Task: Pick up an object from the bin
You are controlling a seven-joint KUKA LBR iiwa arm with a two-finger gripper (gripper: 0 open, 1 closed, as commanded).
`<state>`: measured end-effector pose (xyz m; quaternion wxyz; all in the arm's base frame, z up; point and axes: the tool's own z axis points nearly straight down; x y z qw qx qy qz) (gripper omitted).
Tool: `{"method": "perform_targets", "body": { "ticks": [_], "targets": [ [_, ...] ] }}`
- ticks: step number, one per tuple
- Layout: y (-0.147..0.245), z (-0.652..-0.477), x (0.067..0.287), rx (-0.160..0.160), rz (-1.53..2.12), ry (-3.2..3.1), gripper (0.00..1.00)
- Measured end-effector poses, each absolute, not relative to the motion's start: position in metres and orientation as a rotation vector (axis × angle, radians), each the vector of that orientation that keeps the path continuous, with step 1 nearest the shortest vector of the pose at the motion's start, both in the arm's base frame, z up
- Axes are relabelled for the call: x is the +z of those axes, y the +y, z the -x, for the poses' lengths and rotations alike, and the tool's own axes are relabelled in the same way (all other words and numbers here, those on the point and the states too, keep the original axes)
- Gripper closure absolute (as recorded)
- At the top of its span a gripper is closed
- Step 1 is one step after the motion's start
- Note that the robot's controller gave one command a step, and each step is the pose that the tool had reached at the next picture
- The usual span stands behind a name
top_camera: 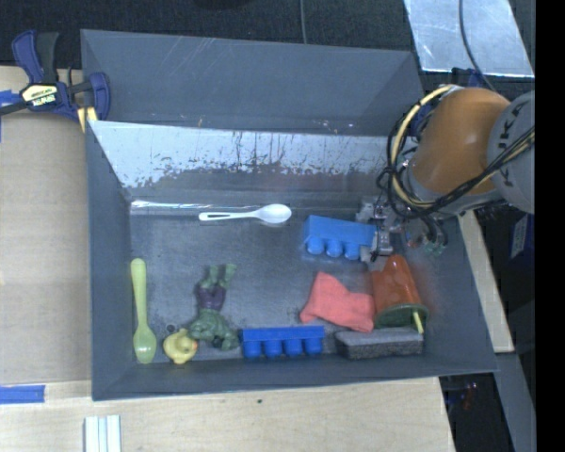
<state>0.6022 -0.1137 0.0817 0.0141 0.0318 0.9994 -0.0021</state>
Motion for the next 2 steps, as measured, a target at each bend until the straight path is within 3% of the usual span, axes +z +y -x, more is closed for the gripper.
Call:
{"method": "perform_targets", "body": {
  "ticks": [2],
  "targets": [
    [-0.108,-0.603,0.202,-0.006,-0.087,3.111,1.0]
  ]
}}
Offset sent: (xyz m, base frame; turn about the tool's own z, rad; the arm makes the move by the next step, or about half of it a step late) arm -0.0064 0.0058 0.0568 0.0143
